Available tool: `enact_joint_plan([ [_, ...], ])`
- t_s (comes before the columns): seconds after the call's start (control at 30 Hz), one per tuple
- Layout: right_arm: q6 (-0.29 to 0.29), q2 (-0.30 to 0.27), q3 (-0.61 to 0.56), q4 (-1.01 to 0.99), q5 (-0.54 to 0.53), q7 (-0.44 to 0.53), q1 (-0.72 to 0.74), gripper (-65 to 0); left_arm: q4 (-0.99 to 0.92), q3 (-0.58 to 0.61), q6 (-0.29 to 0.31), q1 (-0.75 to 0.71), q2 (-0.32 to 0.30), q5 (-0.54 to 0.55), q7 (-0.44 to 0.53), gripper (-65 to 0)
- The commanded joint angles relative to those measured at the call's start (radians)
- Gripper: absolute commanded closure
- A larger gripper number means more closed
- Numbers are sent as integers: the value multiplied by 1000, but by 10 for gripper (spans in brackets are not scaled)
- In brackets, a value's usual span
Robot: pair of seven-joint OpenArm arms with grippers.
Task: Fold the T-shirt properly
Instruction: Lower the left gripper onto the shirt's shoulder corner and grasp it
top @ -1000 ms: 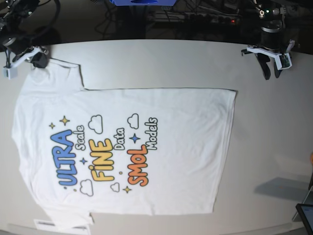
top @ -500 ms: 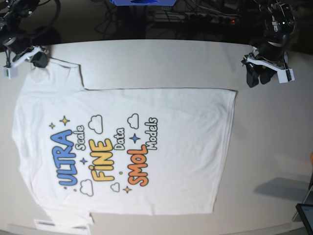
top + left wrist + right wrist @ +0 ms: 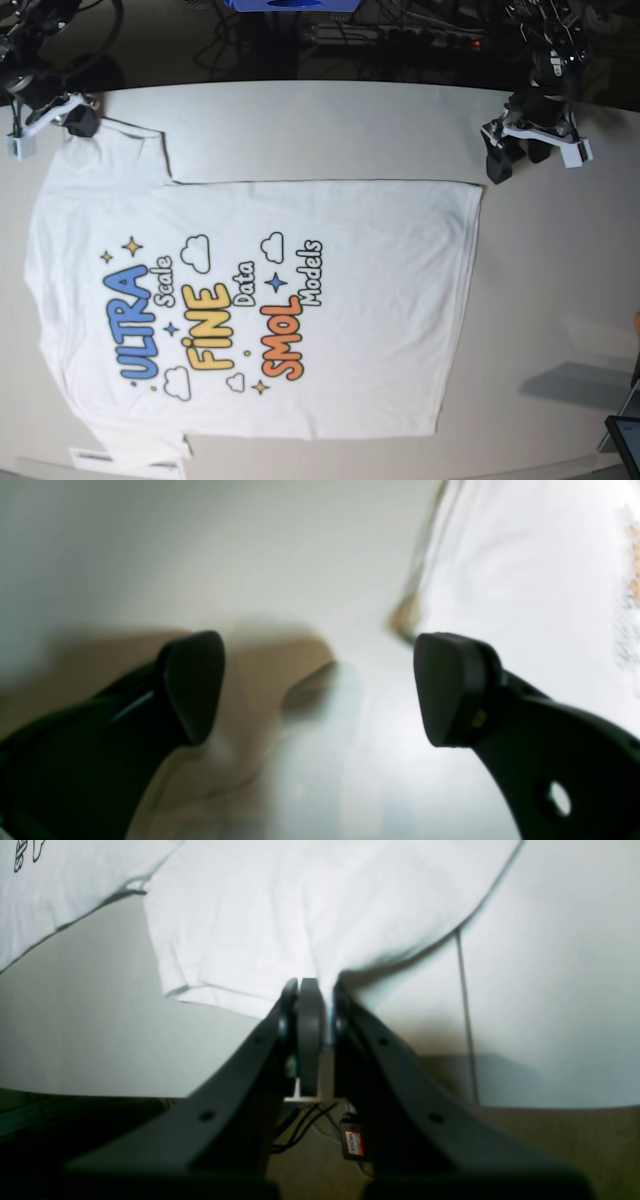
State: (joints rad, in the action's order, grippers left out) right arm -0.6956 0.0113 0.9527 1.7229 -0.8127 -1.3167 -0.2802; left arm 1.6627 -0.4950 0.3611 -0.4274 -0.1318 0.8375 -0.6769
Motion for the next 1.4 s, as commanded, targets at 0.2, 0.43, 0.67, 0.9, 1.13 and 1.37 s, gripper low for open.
enact_joint_plan([
  [0.2,-3,-12,1,12,-23,13,0,-3,-17,-1,68,26,-15,111,-2,-578],
  [0.43,-3,-12,1,12,-23,13,0,-3,-120,9,68,101,-12,111,-4,-457],
  [0.67,-3,-12,1,12,-23,13,0,-3,-169,42,68,158,-9,108,-25,-390],
  [0.9,-3,-12,1,12,-23,13,0,-3,-201,129,68,201,-7,107,-36,-390],
  [1.13,-3,-12,1,12,-23,13,0,-3,-229,137,32,212,19,107,-34,-388],
  [1.37,-3,-12,1,12,-23,13,0,-3,-226,129,32,210,17,107,-34,-386],
])
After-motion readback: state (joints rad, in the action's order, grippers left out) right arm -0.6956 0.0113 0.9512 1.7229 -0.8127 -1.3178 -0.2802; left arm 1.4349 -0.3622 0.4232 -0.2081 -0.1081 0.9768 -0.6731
